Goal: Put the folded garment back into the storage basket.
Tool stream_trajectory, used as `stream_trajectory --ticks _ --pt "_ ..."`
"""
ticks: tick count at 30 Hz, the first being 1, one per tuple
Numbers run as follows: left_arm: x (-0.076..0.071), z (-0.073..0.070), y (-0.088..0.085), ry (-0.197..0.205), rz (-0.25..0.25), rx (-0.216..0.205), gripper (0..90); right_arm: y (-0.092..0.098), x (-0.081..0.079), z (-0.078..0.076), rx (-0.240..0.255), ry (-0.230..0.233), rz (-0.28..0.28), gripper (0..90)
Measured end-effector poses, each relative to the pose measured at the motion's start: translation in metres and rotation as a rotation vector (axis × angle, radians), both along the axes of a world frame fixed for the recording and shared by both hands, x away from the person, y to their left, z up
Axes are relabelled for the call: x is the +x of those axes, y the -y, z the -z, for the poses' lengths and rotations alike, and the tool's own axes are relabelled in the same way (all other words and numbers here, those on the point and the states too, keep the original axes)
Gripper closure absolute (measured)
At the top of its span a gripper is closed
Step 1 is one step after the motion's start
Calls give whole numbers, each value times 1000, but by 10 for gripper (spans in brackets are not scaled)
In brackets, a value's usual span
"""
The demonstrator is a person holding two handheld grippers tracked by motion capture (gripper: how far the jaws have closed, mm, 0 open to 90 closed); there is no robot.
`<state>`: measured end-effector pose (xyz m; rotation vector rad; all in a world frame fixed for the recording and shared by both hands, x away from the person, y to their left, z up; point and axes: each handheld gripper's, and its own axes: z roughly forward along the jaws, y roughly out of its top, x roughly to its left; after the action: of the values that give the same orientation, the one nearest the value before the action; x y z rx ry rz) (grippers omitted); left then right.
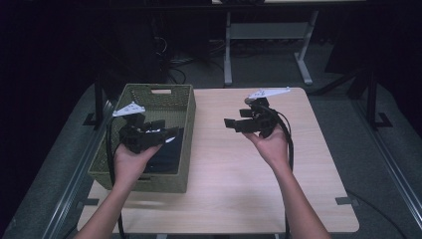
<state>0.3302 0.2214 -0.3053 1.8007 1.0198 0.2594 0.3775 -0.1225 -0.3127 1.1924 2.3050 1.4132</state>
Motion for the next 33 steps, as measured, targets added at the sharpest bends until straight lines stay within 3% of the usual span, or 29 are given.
stream_trajectory --ticks 33 --pt "-10 -3 58 24 109 13 226 64 -21 9 -34 6 106 255"
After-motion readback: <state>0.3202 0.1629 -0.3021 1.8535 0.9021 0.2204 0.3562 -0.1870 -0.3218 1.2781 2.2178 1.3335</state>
